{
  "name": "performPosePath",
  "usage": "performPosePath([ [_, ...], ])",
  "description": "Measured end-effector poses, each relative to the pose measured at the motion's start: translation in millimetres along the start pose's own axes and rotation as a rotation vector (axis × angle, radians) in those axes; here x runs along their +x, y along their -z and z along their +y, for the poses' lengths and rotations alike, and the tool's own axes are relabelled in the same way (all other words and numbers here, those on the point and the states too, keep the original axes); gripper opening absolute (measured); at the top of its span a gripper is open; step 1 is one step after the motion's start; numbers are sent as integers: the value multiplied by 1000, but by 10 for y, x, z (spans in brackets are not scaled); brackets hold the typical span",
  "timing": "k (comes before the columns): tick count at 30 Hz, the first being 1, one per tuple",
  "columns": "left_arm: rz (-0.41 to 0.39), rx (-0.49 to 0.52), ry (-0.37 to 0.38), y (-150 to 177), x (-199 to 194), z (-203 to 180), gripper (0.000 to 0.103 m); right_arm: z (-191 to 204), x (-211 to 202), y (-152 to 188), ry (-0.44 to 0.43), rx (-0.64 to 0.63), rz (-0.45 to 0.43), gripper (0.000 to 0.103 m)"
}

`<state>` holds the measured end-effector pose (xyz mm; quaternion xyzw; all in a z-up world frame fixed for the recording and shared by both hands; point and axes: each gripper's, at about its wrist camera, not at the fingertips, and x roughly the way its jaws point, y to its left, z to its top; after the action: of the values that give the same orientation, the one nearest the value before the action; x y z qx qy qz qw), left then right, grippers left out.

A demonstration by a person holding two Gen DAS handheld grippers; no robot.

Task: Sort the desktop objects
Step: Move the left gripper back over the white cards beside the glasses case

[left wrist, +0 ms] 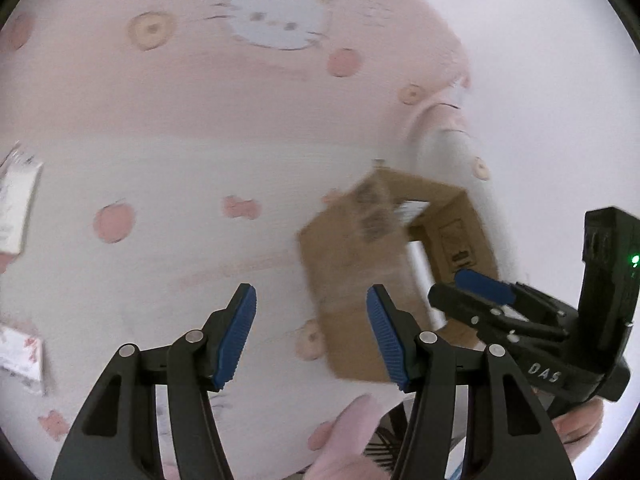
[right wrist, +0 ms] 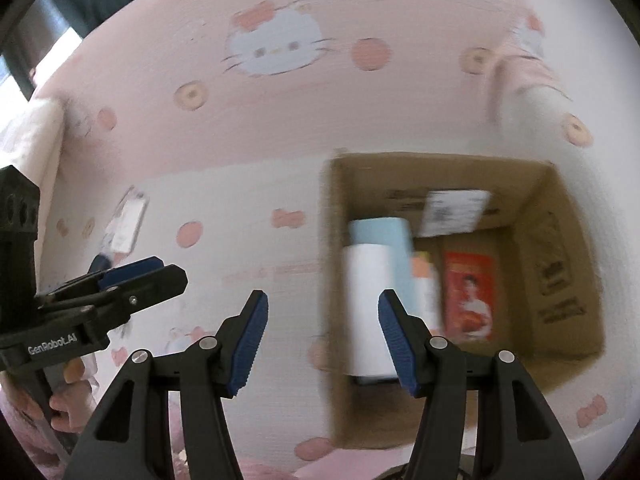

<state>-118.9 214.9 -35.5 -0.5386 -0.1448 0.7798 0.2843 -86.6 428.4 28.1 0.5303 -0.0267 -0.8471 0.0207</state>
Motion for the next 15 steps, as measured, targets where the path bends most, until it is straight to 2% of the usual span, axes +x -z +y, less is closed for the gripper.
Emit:
performPosePath([
  [5,5,-89,-51,89,-232,652,62,595,267,-84,-82,-74,31,55],
  [9,-38,-154,-91,177,-472,1148,62,1095,547,-143,-155,-145,72,55],
  [15,-88,-216,-174,306,-766,1804,62,1784,962,-199,-211,-288,134,55],
])
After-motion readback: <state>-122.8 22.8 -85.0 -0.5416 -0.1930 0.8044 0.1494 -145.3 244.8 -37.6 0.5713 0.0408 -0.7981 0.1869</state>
